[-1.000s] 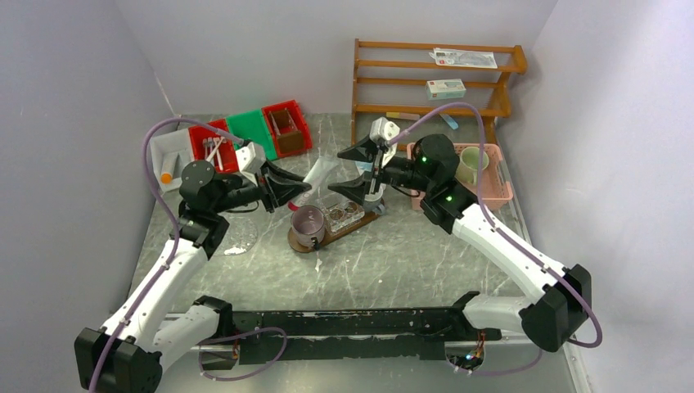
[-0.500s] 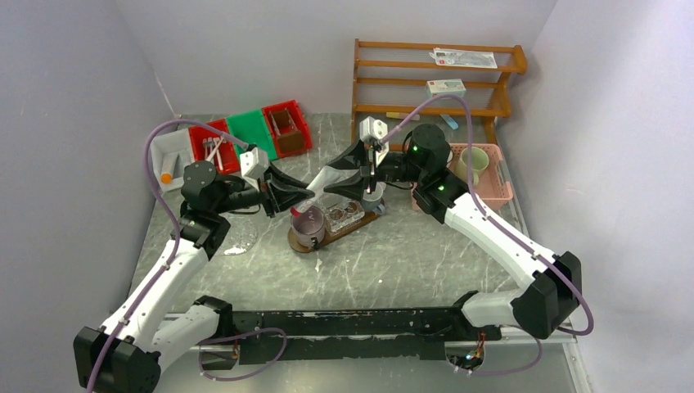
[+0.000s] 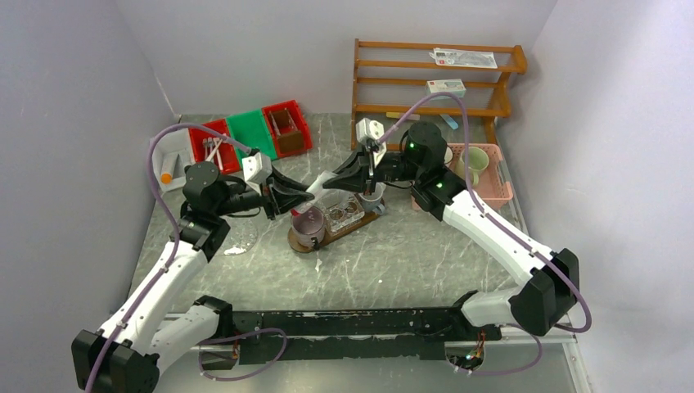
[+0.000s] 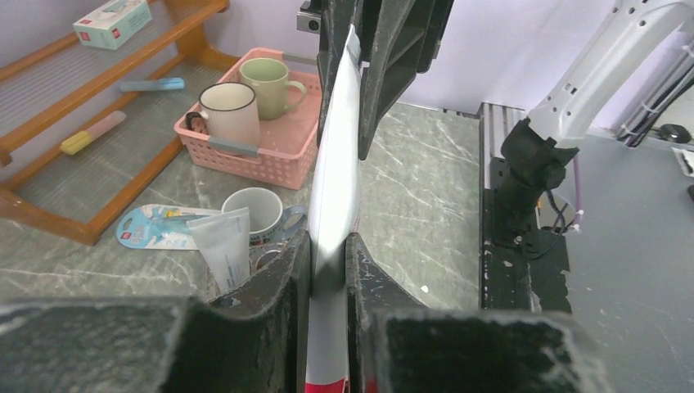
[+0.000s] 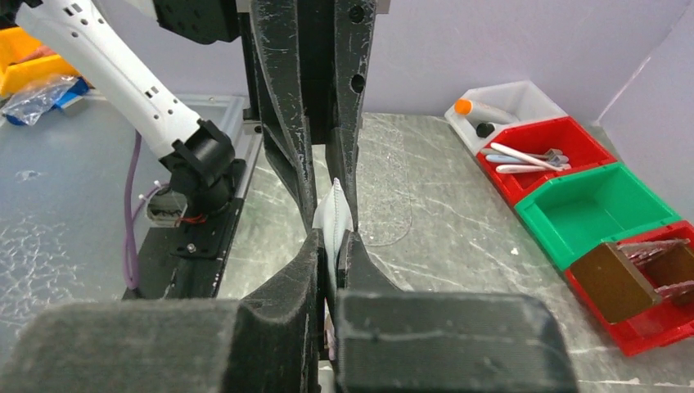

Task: Prepare toiletry sets of a toothbrush and toothpaste on the tray
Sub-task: Pick up the toothpaste from the storage box.

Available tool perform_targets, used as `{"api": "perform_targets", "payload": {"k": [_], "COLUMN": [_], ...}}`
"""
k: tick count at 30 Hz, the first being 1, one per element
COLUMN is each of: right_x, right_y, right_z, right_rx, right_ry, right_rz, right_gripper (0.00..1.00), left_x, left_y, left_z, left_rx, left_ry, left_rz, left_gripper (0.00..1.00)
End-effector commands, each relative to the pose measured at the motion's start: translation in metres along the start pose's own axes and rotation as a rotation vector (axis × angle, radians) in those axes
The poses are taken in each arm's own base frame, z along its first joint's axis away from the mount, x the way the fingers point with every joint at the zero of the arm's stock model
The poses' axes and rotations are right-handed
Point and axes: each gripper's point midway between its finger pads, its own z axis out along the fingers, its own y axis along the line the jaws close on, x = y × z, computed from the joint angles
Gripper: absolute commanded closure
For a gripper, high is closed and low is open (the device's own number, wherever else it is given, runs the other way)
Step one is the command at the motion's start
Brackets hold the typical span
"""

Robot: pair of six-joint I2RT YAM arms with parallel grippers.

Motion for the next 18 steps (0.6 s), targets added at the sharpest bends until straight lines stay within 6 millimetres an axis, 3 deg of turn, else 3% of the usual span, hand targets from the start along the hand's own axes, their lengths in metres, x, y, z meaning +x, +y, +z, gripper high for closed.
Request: {"api": "perform_targets", "payload": {"k": [1,4,7,18], "right_x": [-0.014,-0.014,-0.010,0.014], "right_y": [-0.008,-0.014,-0.022,-0.050], "right_z": [0.000,-0.002,-0.003,-0.014], "right_rx": [0.025,0.054,0.091,0.230], "right_ry": [0.006,0.028,0.067,0.244], "right_rz": [-0.035,-0.042,-0.037,-0.071], "right_gripper": [1.00,1.00,1.00,1.00], "left_x": [-0.003,-0.005,-0.007,-0.013], "left_y": [0.016,0.037,0.056,0.109], "left_z": [-0.003,-0.009,-0.016,-0.054], "left_rx": [-0.112,-0.240,-0.364,-0.757], "left_ry": [0.003,0.000,-0.006,-0.033], "left_rz": [0.070,0.073,0.068,0.033], "left_gripper": [0.80,0.57,0.42,0.24]}}
